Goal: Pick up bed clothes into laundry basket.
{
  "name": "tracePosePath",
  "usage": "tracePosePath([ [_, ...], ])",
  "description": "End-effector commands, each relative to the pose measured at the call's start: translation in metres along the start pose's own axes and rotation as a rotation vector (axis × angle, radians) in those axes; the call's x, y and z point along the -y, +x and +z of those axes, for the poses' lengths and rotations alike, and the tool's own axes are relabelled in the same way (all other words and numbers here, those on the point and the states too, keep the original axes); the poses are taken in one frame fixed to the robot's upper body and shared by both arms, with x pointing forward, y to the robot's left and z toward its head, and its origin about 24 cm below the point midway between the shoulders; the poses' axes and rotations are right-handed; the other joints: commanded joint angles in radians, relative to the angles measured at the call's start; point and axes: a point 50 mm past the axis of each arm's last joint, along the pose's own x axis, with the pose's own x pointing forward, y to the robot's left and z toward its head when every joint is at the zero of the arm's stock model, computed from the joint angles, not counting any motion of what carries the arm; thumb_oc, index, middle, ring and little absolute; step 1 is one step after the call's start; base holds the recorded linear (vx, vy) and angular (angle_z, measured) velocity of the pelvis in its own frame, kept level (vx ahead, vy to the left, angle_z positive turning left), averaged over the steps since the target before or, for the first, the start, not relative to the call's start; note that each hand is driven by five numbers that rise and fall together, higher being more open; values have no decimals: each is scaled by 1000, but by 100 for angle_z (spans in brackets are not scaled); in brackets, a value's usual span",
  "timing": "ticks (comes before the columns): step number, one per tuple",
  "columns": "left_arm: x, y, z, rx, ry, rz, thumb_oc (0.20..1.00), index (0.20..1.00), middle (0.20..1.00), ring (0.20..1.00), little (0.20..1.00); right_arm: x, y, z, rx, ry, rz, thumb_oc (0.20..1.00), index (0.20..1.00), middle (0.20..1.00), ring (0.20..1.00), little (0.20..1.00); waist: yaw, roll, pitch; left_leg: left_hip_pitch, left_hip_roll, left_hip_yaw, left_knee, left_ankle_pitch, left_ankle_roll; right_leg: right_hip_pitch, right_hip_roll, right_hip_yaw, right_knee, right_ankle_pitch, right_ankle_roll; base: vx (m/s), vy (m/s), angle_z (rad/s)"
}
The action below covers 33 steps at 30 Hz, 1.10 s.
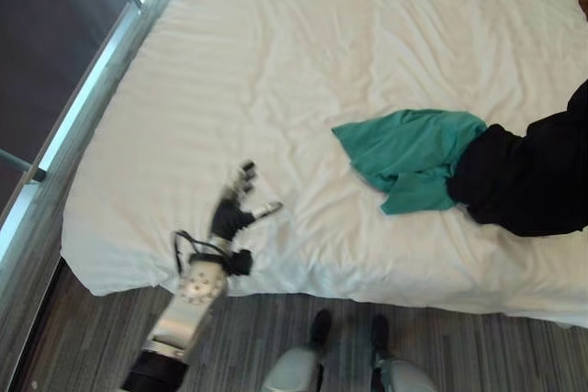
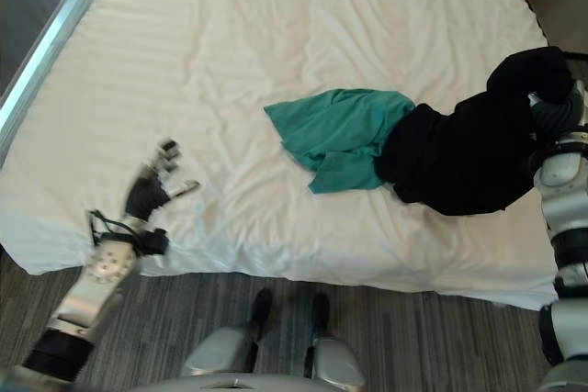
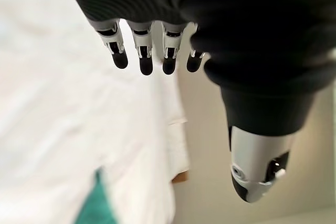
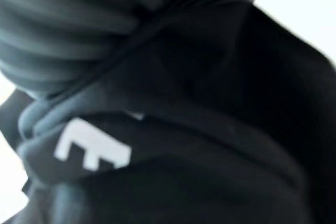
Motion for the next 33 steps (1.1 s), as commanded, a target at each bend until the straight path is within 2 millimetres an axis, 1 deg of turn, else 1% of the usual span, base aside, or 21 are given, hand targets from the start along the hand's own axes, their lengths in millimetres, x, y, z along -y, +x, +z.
tracePosePath([
  [1, 19, 10, 17, 143, 44, -48, 1000, 1000, 1000, 1000, 1000, -8, -11, -38, -159, 18, 26, 200, 200, 200, 200, 200, -9, 3, -92, 16, 45, 35, 4, -112, -32, 16, -19, -7, 16, -128, 37, 20, -17, -8],
  [3, 23, 19, 24, 191, 90, -58, 1000, 1000, 1000, 1000, 1000, -27, -31, -62, -272, 81, 70, 200, 200, 200, 200, 200, -17, 11, -94, 23, 46, 39, 4, -116, -30, 19, -18, -3, 16, -130, 37, 22, -10, -12],
  [5, 33, 29, 23, 196, 98, -80, 1000, 1000, 1000, 1000, 1000, -45, -49, -78, -360, 143, 104, 200, 200, 200, 200, 200, -32, 18, -96, 28, 48, 46, 4, -118, -29, 22, -17, 1, 16, -130, 36, 23, 1, -16],
  [7, 45, 39, 20, 197, 118, -107, 1000, 1000, 1000, 1000, 1000, -58, -63, -88, -428, 205, 117, 200, 200, 200, 200, 200, -50, 24, -99, 33, 48, 54, 4, -120, -28, 25, -17, 5, 16, -129, 36, 24, 10, -16],
  [8, 45, 39, 20, 197, 117, -108, 1000, 1000, 1000, 1000, 1000, -57, -63, -89, -429, 205, 117, 200, 200, 200, 200, 200, -49, 24, -99, 33, 48, 54, 4, -120, -28, 25, -17, 5, 16, -129, 36, 24, 19, -13],
  [9, 53, 44, 16, 182, 148, -137, 1000, 1000, 1000, 1000, 1000, -65, -72, -96, -470, 219, 136, 200, 200, 200, 200, 200, -65, 28, -101, 34, 48, 57, 4, -119, -28, 25, -18, 8, 16, -127, 37, 15, 27, -17],
  [10, 66, 54, 11, 174, 202, -162, 1000, 1000, 1000, 1000, 1000, -82, -94, -109, -546, 202, 195, 200, 200, 200, 200, 200, -80, 33, -99, 34, 46, 62, 4, -117, -29, 24, -17, 10, 16, -125, 38, 15, 32, -20],
  [11, 70, 59, 6, 161, 260, -180, 1000, 1000, 1000, 1000, 1000, -93, -108, -116, -602, 222, 228, 200, 200, 200, 200, 200, -87, 35, -98, 33, 45, 65, 4, -115, -29, 24, -16, 11, 16, -123, 38, 5, 23, -9],
  [13, 79, 72, -3, 146, 361, -189, 1000, 1000, 1000, 1000, 1000, -114, -136, -126, -694, 242, 301, 200, 200, 200, 200, 200, -100, 36, -94, 32, 44, 72, 4, -112, -31, 24, -15, 14, 16, -120, 39, 10, 15, -6],
  [14, 81, 78, -5, 143, 416, -200, 1000, 1000, 1000, 1000, 1000, -125, -152, -130, -721, 203, 369, 200, 200, 200, 200, 200, -108, 39, -93, 31, 44, 76, 4, -110, -31, 22, -14, 16, 16, -117, 40, 7, 13, -18],
  [15, 84, 85, -6, 143, 454, -210, 1000, 1000, 1000, 1000, 1000, -136, -167, -131, -738, 183, 427, 200, 200, 200, 200, 200, -116, 39, -92, 30, 44, 80, 4, -108, -32, 19, -14, 17, 16, -114, 42, -8, 11, -21],
  [16, 92, 96, -9, 143, 545, -242, 1000, 1000, 1000, 1000, 1000, -155, -190, -129, -779, 163, 524, 200, 200, 200, 200, 200, -125, 38, -90, 25, 45, 87, 4, -105, -33, 11, -14, 21, 16, -108, 44, -6, 3, -14],
  [17, 93, 97, -8, 145, 546, -243, 1000, 1000, 1000, 1000, 1000, -156, -191, -129, -780, 166, 523, 200, 200, 200, 200, 200, -123, 37, -89, 24, 45, 88, 4, -105, -33, 10, -14, 21, 16, -108, 44, 1, 1, -13],
  [20, 102, 110, -17, 120, 675, -283, 1000, 1000, 1000, 1000, 1000, -182, -237, -127, -818, 87, 723, 200, 200, 200, 200, 200, -135, 31, -85, 21, 48, 108, 4, -103, -34, 0, -12, 27, 16, -101, 48, 11, -3, -21],
  [22, 111, 118, -24, 98, 763, -315, 1000, 1000, 1000, 1000, 1000, -192, -269, -127, -850, 53, 834, 200, 200, 200, 200, 200, -146, 24, -82, 19, 49, 118, 4, -103, -33, -5, -11, 30, 16, -99, 50, 14, -2, -11],
  [24, 112, 118, -24, 100, 763, -316, 1000, 1000, 1000, 1000, 1000, -193, -270, -127, -851, 55, 834, 200, 200, 200, 200, 200, -144, 23, -82, 19, 49, 118, 4, -103, -33, -6, -11, 30, 16, -100, 51, 4, 0, -4],
  [25, 122, 125, -27, 91, 842, -331, 1000, 1000, 1000, 1000, 1000, -202, -295, -122, -853, 26, 929, 200, 200, 200, 200, 200, -156, 17, -74, 11, 50, 124, 4, -102, -32, -17, -11, 36, 16, -96, 53, -20, 0, -24],
  [27, 135, 139, -38, 17, 999, -343, 1000, 1000, 1000, 1000, 1000, -223, -330, -100, -779, 0, 1125, 200, 200, 200, 200, 200, -185, 2, -47, -27, 47, 143, 4, -96, -28, -68, -11, 48, 16, -82, 58, -45, 3, -24],
  [29, 136, 139, -38, 18, 999, -343, 1000, 1000, 1000, 1000, 1000, -223, -330, -100, -779, 0, 1125, 200, 200, 200, 200, 200, -183, 2, -49, -29, 47, 144, 4, -96, -28, -70, -11, 48, 16, -82, 58, -22, 5, -19],
  [32, 138, 141, -41, -10, 1025, -334, 1000, 1000, 1000, 1000, 1000, -227, -335, -94, -765, 12, 1135, 200, 200, 200, 200, 200, -201, -7, -19, -70, 47, 154, 4, -89, -26, -122, -10, 63, 16, -67, 59, -59, 21, -22],
  [33, 133, 147, -40, -29, 1083, -312, 1000, 1000, 1000, 1000, 1000, -230, -337, -90, -762, 27, 1132, 200, 200, 200, 200, 200, -221, -18, 11, -118, 44, 168, 4, -79, -25, -177, -10, 80, 16, -50, 63, -52, 23, -3],
])
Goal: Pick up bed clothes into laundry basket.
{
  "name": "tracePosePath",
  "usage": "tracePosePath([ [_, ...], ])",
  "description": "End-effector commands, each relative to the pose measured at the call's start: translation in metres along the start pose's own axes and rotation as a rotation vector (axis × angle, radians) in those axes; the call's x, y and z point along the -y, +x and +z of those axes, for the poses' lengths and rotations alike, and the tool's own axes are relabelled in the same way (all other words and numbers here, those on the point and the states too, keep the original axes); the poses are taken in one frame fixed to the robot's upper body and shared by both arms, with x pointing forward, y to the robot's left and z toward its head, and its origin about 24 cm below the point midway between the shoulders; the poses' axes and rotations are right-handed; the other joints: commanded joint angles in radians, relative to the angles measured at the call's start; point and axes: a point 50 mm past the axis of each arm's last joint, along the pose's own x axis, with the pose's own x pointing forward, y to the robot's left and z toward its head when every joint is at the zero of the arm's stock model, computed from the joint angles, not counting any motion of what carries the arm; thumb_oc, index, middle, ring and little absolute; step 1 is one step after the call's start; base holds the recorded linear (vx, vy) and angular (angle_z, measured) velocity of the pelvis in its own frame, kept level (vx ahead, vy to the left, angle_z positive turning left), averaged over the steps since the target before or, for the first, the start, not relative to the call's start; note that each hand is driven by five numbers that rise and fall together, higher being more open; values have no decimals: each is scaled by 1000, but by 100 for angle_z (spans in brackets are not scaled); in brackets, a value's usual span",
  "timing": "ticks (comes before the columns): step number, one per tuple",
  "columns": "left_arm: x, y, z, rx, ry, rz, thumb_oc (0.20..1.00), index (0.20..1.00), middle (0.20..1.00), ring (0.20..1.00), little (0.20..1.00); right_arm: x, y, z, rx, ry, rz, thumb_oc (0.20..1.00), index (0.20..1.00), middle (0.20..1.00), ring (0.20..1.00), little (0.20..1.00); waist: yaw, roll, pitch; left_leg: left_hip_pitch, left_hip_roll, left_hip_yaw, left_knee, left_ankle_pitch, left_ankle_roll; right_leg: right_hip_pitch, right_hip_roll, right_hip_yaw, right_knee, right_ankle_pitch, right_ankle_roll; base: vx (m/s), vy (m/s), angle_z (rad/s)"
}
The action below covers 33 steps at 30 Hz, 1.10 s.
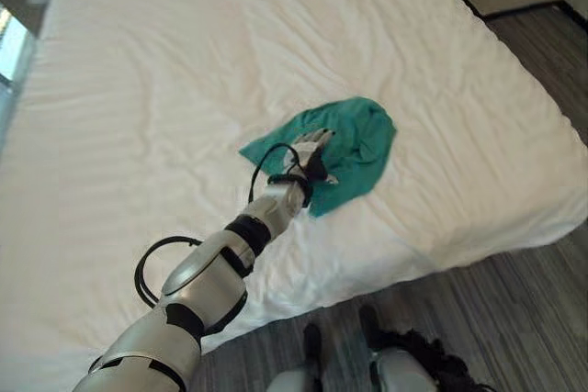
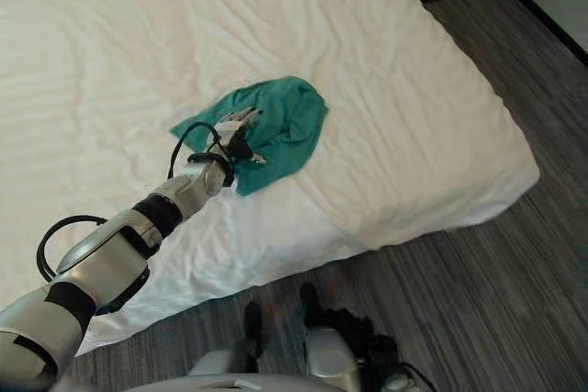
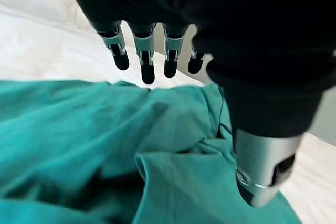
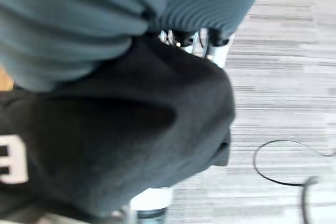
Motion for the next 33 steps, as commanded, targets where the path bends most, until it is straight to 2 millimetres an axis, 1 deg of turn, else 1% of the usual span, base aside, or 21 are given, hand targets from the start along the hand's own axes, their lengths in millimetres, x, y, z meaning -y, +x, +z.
tracePosePath([
  [1, -50, 24, 4, -27, 76, 162, 1000, 1000, 1000, 1000, 1000, 2, 0, 4, 32, -33, -18, 200, 200, 200, 200, 200, 11, 2, 45, -27, 11, 10, 6, -66, -21, -16, -42, -44, 16, -83, 70, -58, 26, -12],
  [4, -73, 28, -5, -65, 152, 203, 1000, 1000, 1000, 1000, 1000, -4, -1, 5, 54, -4, -8, 200, 200, 200, 200, 200, -5, -11, 70, -78, 11, 25, 6, -57, -21, -77, -38, -30, 16, -69, 73, -26, 12, -17],
  [5, -79, 30, -7, -72, 182, 206, 504, 504, 504, 504, 504, -5, -1, 8, 63, 9, -6, 200, 200, 200, 200, 200, -8, -14, 73, -98, 12, 27, 6, -53, -21, -97, -37, -26, 16, -65, 74, -47, 18, -7],
  [6, -82, 29, -15, -90, 239, 197, 504, 504, 504, 504, 504, -5, -1, 10, 75, 16, -5, 200, 200, 200, 200, 200, -13, -17, 80, -116, 13, 29, 6, -51, -21, -115, -36, -24, 16, -60, 77, -41, 23, -7],
  [7, -92, 30, -17, -97, 274, 212, 200, 200, 200, 200, 200, -7, -1, 14, 93, 32, 0, 200, 200, 200, 200, 200, -17, -20, 82, -131, 13, 33, 6, -49, -21, -134, -36, -20, 16, -57, 78, -48, 12, -6],
  [8, -86, 30, -16, -83, 307, 198, 200, 200, 200, 200, 200, 1, 3, 39, 128, 64, -30, 200, 200, 200, 200, 200, -2, -16, 88, -145, 9, 28, 6, -44, -21, -144, -35, -27, 16, -54, 81, -34, 32, -7],
  [11, -76, 23, -31, -135, 364, 178, 200, 200, 200, 200, 200, -6, 0, 39, 176, 60, 3, 200, 200, 200, 200, 200, -3, -21, 93, -155, 10, 37, 6, -45, -20, -159, -34, -18, 16, -53, 86, -11, 38, -10],
  [15, -64, 28, 3, -23, 371, 196, 200, 200, 200, 200, 200, -7, 0, 47, 203, 69, 30, 200, 200, 200, 200, 200, 18, -28, 102, -117, 5, 40, 6, -56, -17, -119, -38, -25, 16, -65, 85, 4, 3, -3],
  [17, -85, 35, 30, 56, 344, 280, 200, 200, 200, 200, 200, -4, 0, 50, 206, 62, 27, 200, 200, 200, 200, 200, 23, -21, 100, -89, 2, 29, 6, -64, -16, -87, -43, -37, 16, -76, 86, 16, 15, 2],
  [18, -115, 39, 54, 141, 309, 380, 200, 200, 200, 200, 200, 1, 1, 50, 204, 55, 20, 200, 200, 200, 200, 200, 27, -16, 86, -69, -2, 18, 6, -70, -14, -64, -51, -49, 16, -80, 87, 22, 27, 7],
  [19, -116, 39, 54, 140, 310, 381, 200, 200, 200, 200, 200, 1, 1, 51, 205, 55, 20, 200, 200, 200, 200, 200, 26, -17, 86, -71, -3, 17, 6, -67, -14, -66, -52, -49, 16, -78, 87, 39, 61, 10],
  [20, -162, 38, 84, 249, 236, 530, 200, 200, 200, 200, 200, 7, 2, 52, 209, 47, 4, 200, 200, 200, 200, 200, 30, -9, 70, -44, -7, 7, 6, -75, -12, -37, -59, -59, 16, -82, 91, 12, 43, 12],
  [22, -163, 38, 84, 249, 237, 531, 200, 200, 200, 200, 200, 7, 2, 52, 210, 47, 4, 200, 200, 200, 200, 200, 30, -10, 70, -48, -7, 7, 6, -71, -12, -40, -60, -59, 16, -80, 91, 16, 49, 22],
  [23, -205, 27, 111, 369, 165, 662, 200, 200, 200, 200, 200, 17, 2, 57, 222, 56, -28, 200, 200, 200, 200, 200, 37, -5, 52, -29, -11, -2, 6, -76, -9, -22, -68, -65, 16, -80, 97, 34, 84, 20],
  [24, -222, 18, 124, 438, 103, 728, 200, 200, 200, 200, 200, 19, 2, 59, 231, 56, -38, 200, 200, 200, 200, 200, 41, -2, 49, -17, -12, -7, 6, -81, -7, -8, -72, -68, 16, -83, 100, 25, 83, 18],
  [25, -222, 18, 124, 438, 103, 728, 200, 200, 200, 200, 200, 19, 2, 59, 232, 56, -38, 200, 200, 200, 200, 200, 40, -3, 49, -21, -13, -7, 6, -77, -8, -11, -72, -68, 16, -80, 100, -7, 71, 15],
  [26, -242, -2, 146, 578, -34, 818, 200, 200, 200, 200, 200, 26, 2, 66, 255, 39, -70, 200, 200, 200, 200, 200, 48, -4, 37, -15, -17, -13, 6, -79, -5, -3, -82, -76, 16, -77, 107, -22, 64, 25],
  [28, -256, -39, 159, 760, -256, 911, 200, 200, 200, 200, 200, 42, 0, 83, 311, 1, -153, 200, 200, 200, 200, 200, 63, -13, 26, 2, -19, -9, 6, -87, -1, 19, -92, -87, 16, -69, 122, -15, 72, 27],
  [29, -256, -39, 157, 757, -257, 910, 200, 200, 200, 200, 200, 42, 0, 83, 309, -1, -154, 200, 200, 200, 200, 200, 63, -11, 26, 4, -19, -8, 6, -88, -1, 20, -92, -86, 16, -70, 122, -18, 40, 12],
  [31, -242, -56, 156, 819, -362, 915, 200, 200, 200, 200, 200, 63, -3, 95, 349, 17, -241, 200, 200, 200, 200, 200, 68, -21, 25, 16, -17, 1, 6, -91, 5, 32, -89, -74, 16, -63, 128, -26, 5, -1],
  [33, -220, -68, 137, 809, -440, 889, 200, 200, 200, 200, 200, 86, -12, 123, 453, 41, -333, 200, 200, 200, 200, 200, 86, -28, 35, 33, -4, 25, 6, -98, 14, 50, -87, -92, 32, -57, 125, -108, -13, -11],
])
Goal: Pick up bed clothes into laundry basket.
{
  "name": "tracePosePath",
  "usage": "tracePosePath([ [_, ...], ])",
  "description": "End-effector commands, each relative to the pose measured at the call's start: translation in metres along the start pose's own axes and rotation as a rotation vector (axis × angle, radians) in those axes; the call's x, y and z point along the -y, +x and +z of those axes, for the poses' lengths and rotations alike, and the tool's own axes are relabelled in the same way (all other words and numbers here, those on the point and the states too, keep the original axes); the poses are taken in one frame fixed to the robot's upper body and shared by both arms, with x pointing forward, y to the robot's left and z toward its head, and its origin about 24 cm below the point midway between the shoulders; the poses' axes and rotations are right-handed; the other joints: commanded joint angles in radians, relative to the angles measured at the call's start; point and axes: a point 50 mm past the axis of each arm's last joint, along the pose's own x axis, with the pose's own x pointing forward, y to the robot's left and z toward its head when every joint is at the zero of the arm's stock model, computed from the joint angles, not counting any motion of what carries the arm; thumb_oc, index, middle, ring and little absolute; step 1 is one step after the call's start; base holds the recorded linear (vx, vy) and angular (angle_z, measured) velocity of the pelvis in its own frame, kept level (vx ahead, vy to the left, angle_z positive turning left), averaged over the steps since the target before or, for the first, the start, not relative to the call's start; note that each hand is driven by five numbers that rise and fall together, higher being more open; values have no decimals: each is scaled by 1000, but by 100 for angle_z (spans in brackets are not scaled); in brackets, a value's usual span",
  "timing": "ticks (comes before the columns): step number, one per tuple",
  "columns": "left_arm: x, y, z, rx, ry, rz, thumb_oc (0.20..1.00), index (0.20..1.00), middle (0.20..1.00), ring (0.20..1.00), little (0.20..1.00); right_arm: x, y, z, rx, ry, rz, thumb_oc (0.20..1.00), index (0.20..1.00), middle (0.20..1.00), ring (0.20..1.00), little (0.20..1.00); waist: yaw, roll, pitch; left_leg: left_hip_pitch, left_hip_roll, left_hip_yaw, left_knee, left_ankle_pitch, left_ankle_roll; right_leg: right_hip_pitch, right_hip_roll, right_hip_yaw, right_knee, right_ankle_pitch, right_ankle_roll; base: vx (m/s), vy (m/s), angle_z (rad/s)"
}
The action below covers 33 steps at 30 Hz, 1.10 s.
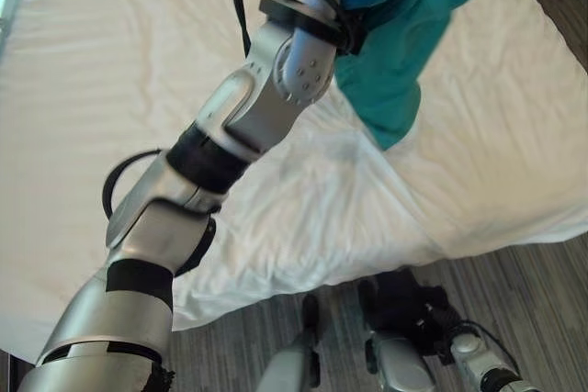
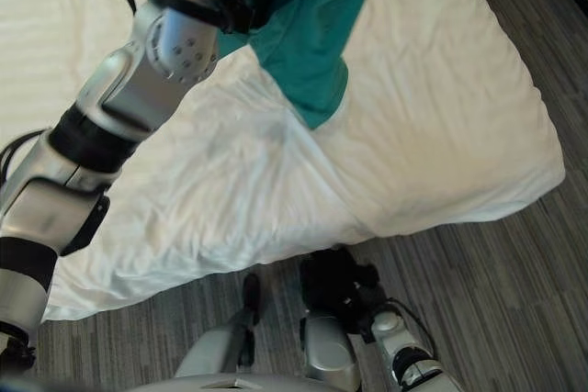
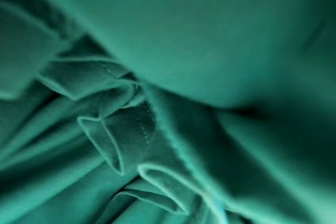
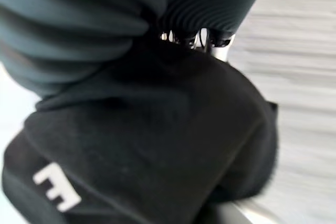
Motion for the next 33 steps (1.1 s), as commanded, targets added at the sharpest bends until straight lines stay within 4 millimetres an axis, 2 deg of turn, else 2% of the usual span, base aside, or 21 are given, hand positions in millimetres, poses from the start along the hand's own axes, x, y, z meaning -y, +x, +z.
tracePosePath([
  [1, 9, -29, -28, -156, -10, -41, 200, 200, 200, 200, 200, 40, 4, 19, 96, -39, -178, 200, 200, 200, 200, 200, 27, 3, -34, 27, 39, 49, 6, -112, 0, 27, -65, -74, 63, -102, 101, -167, -20, -32],
  [2, 6, -46, -33, -208, -17, -65, 200, 200, 200, 200, 200, 51, 3, 33, 161, -53, -216, 200, 200, 200, 200, 200, 43, 2, -31, 34, 52, 73, 6, -110, 3, 24, -72, -116, 104, -118, 95, -195, -19, -70],
  [3, 3, -79, -45, -327, -29, -97, 200, 200, 200, 200, 200, 75, -2, 67, 318, -80, -306, 200, 200, 200, 200, 200, 68, 2, -26, 54, 75, 126, 6, -112, 5, 43, -91, -204, 165, -161, 82, -158, -10, -99],
  [5, 2, -79, -45, -329, -30, -97, 200, 200, 200, 200, 200, 76, -2, 67, 316, -82, -305, 200, 200, 200, 200, 200, 70, 3, -28, 51, 75, 128, 6, -108, 5, 39, -92, -202, 165, -158, 81, -104, -19, -104],
  [6, -7, -112, -57, -455, -19, -112, 200, 200, 200, 200, 200, 106, -17, 105, 495, -63, -421, 200, 200, 200, 200, 200, 96, 6, -34, 65, 102, 195, 10, -109, 7, 69, -134, -298, 230, -194, 67, -219, -74, -96],
  [7, -20, -146, -65, -571, 3, -123, 200, 200, 200, 200, 200, 123, -34, 132, 633, -59, -496, 200, 200, 200, 200, 200, 120, 10, -44, 72, 123, 277, 17, -107, 8, 107, -182, -390, 272, -204, 60, -218, -72, -160],
  [8, -20, -147, -64, -574, 3, -124, 200, 200, 200, 200, 200, 123, -34, 131, 631, -62, -494, 200, 200, 200, 200, 200, 122, 10, -45, 74, 123, 280, 17, -108, 8, 106, -183, -386, 274, -205, 61, -100, -72, -179],
  [11, -43, -203, -57, -754, -8, -138, 200, 200, 200, 200, 200, 131, -54, 154, 773, -79, -553, 200, 200, 200, 200, 200, 147, 3, -62, 88, 144, 387, 22, -117, 8, 165, -244, -481, 294, -198, 72, -111, -100, -160],
  [13, -53, -232, -46, -858, -30, -140, 200, 200, 200, 200, 200, 122, -64, 166, 850, -72, -532, 200, 200, 200, 200, 200, 150, -4, -82, 89, 144, 440, 23, -113, 10, 192, -240, -474, 263, -195, 83, -125, -147, -127],
  [15, -57, -240, -40, -887, -41, -140, 200, 200, 200, 200, 200, 116, -70, 172, 891, -58, -520, 200, 200, 200, 200, 200, 149, -4, -91, 90, 149, 460, 29, -111, 5, 204, -221, -461, 218, -209, 77, -69, -161, -102],
  [16, -58, -249, -36, -924, -43, -138, 200, 200, 200, 200, 200, 109, -83, 187, 986, -40, -506, 200, 200, 200, 200, 200, 140, 6, -97, 89, 156, 474, 45, -106, -4, 202, -197, -437, 171, -239, 67, -41, -150, -126],
  [20, -49, -246, -37, -912, -49, -118, 200, 200, 200, 200, 200, 91, -95, 204, 1088, -59, -462, 200, 200, 200, 200, 200, 119, 26, -96, 84, 190, 488, 115, -105, -36, 219, -148, -393, 96, -247, 47, -20, -273, -125],
  [21, -35, -231, -38, -862, -83, -90, 200, 200, 200, 200, 200, 70, -107, 225, 1193, -27, -380, 200, 200, 200, 200, 200, 109, 38, -65, 48, 269, 473, 266, -90, -72, 242, -98, -346, 78, -275, 6, -24, -269, -46],
  [22, -35, -231, -39, -861, -81, -88, 200, 200, 200, 200, 200, 70, -107, 226, 1195, -27, -381, 200, 200, 200, 200, 200, 109, 41, -60, 45, 277, 472, 278, -93, -77, 244, -92, -344, 78, -276, 2, -23, -328, -32],
  [24, -22, -216, -41, -819, -102, -65, 200, 200, 200, 200, 200, 52, -116, 242, 1269, -5, -312, 200, 200, 200, 200, 200, 133, 58, -12, -12, 324, 349, 389, 17, -101, 243, -41, -314, 88, -285, -46, -147, -173, -85],
  [25, -17, -209, -42, -803, -112, -53, 200, 200, 200, 200, 200, 44, -122, 251, 1310, 6, -279, 200, 200, 200, 200, 200, 150, 61, -3, -23, 309, 243, 388, 32, -94, 232, -33, -297, 99, -286, -56, -172, -147, -116],
  [28, 5, -189, -39, -741, -168, -60, 200, 200, 200, 200, 200, 22, -137, 266, 1402, 55, -138, 200, 200, 200, 200, 200, 201, 60, 7, -38, 159, -78, 436, -72, -55, 230, -6, -193, 121, -291, -60, 42, -93, -85],
  [29, 14, -182, -37, -718, -192, -74, 200, 200, 200, 200, 200, 18, -143, 271, 1431, 72, -98, 200, 200, 200, 200, 200, 213, 64, 7, -33, 133, -138, 432, -97, -48, 234, 3, -165, 115, -288, -58, 60, -40, -116],
  [30, 14, -181, -37, -716, -192, -73, 200, 200, 200, 200, 200, 19, -143, 272, 1433, 72, -100, 200, 200, 200, 200, 200, 213, 63, 8, -35, 131, -139, 429, -90, -48, 231, 1, -166, 113, -283, -58, 99, 9, -167],
  [31, 30, -167, -32, -670, -221, -94, 200, 200, 200, 200, 200, 12, -154, 283, 1490, 92, -47, 200, 200, 200, 200, 200, 224, 75, 8, -38, 82, -214, 408, -119, -43, 236, 8, -114, 96, -274, -55, 87, 51, -143],
  [33, 42, -159, -31, -654, -229, -103, 200, 200, 200, 200, 200, 7, -163, 297, 1539, 82, -36, 200, 200, 200, 200, 200, 229, 86, 11, -48, 53, -208, 354, -136, -44, 240, 10, -94, 81, -272, -56, 100, 76, -85],
])
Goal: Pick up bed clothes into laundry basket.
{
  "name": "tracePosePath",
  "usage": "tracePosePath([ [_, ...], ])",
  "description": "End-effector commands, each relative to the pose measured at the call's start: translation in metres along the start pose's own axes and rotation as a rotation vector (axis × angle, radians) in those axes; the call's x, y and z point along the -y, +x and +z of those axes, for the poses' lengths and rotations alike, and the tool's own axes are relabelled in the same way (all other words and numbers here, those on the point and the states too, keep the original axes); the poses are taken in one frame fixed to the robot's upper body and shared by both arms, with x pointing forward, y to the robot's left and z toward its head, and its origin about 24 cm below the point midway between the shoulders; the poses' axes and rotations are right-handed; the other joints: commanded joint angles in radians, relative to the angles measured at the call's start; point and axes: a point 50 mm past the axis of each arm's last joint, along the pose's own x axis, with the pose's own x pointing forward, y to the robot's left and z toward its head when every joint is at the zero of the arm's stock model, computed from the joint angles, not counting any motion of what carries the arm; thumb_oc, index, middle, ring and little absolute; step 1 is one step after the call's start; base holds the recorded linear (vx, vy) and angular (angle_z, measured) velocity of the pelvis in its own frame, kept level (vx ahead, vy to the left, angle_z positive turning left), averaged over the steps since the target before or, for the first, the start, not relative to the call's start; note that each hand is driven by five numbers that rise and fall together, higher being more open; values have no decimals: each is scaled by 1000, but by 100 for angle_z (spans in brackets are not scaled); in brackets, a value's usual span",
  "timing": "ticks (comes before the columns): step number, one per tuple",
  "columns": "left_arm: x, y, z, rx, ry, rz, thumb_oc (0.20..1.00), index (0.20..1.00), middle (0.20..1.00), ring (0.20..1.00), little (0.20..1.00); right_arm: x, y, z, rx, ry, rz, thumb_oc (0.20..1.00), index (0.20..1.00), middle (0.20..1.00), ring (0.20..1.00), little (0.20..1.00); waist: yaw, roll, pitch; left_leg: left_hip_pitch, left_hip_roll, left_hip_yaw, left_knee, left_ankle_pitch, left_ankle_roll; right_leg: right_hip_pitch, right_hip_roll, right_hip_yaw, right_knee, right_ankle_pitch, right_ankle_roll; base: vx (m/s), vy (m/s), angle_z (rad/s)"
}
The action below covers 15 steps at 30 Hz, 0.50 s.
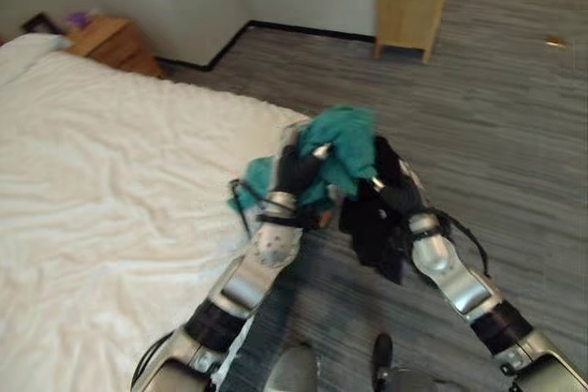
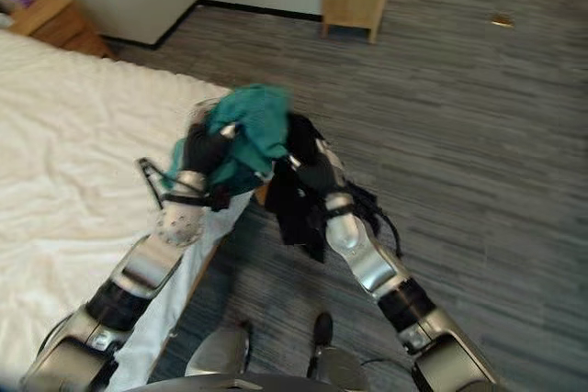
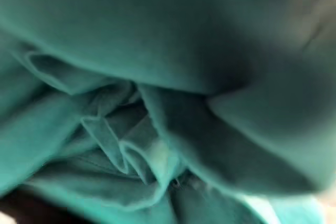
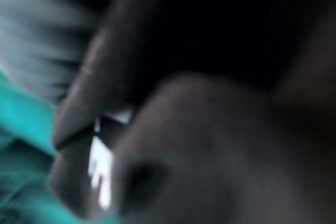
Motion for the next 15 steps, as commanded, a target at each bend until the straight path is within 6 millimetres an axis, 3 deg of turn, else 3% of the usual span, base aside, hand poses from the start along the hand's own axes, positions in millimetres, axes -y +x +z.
tracePosePath([
  [1, 6, 20, 17, 97, 10, 64, 200, 200, 200, 200, 200, 11, 33, 59, 304, 42, -42, 200, 200, 200, 200, 200, 55, 44, 35, -8, -1, 42, -89, 23, 45, 80, -19, -12, 36, -184, 52, 91, 83, -89],
  [3, 15, 22, 15, 81, 8, 50, 200, 200, 200, 200, 200, 11, 42, 66, 341, -30, -60, 200, 200, 200, 200, 200, 63, 62, 51, -80, -66, 98, -147, 95, 56, 106, 3, -4, 19, -189, 44, 160, 60, -79],
  [6, 13, 19, 8, 57, 27, 52, 200, 200, 200, 200, 200, 11, 45, 65, 341, -64, -84, 200, 200, 200, 200, 200, 94, 81, 40, -127, -87, 179, -263, 191, 51, 154, 37, 31, -7, -214, 43, 266, 43, -23],
  [7, 13, 19, 8, 56, 27, 52, 200, 200, 200, 200, 200, 11, 45, 65, 340, -64, -84, 200, 200, 200, 200, 200, 98, 79, 39, -124, -87, 183, -270, 195, 51, 154, 35, 34, -9, -213, 44, 412, 97, -52],
  [8, 7, 14, 1, 26, 40, 65, 200, 200, 200, 200, 200, 10, 46, 63, 333, -91, -92, 200, 200, 200, 200, 200, 115, 78, 31, -162, -81, 244, -326, 215, 45, 207, 32, 59, -20, -244, 48, 478, 149, -42],
  [11, -4, 6, -10, -20, 66, 85, 200, 200, 200, 200, 200, 11, 45, 59, 312, -112, -96, 200, 200, 200, 200, 200, 124, 76, 5, -145, -65, 282, -373, 216, 70, 246, 15, 79, -21, -266, 65, 488, 182, -6],
  [12, -30, -6, -22, -65, 103, 106, 200, 200, 200, 200, 200, 82, 55, 89, 419, -146, -260, 200, 200, 200, 200, 200, 114, 41, -45, -120, -65, 293, -389, 232, 94, 260, -14, 67, -12, -278, 86, 578, 207, -36],
  [13, -37, -10, -18, -59, 20, 155, 200, 200, 200, 200, 200, 71, 18, 51, 295, -129, -247, 200, 200, 200, 200, 200, 94, 24, -57, -104, -61, 310, -391, 225, 102, 248, -34, 72, 20, -278, 104, 749, 278, -33],
  [14, -40, -17, -23, -98, -19, 147, 200, 200, 200, 200, 200, 74, -1, 30, 205, -169, -241, 200, 200, 200, 200, 200, 72, 8, -59, -85, -61, 322, -391, 219, 115, 237, -48, 75, 85, -264, 126, 369, 144, 23],
  [15, -40, -18, -23, -99, -21, 145, 200, 200, 200, 200, 200, 74, -2, 29, 202, -170, -241, 200, 200, 200, 200, 200, 74, 5, -63, -84, -64, 323, -392, 213, 115, 235, -52, 75, 88, -269, 127, 483, 175, 36],
])
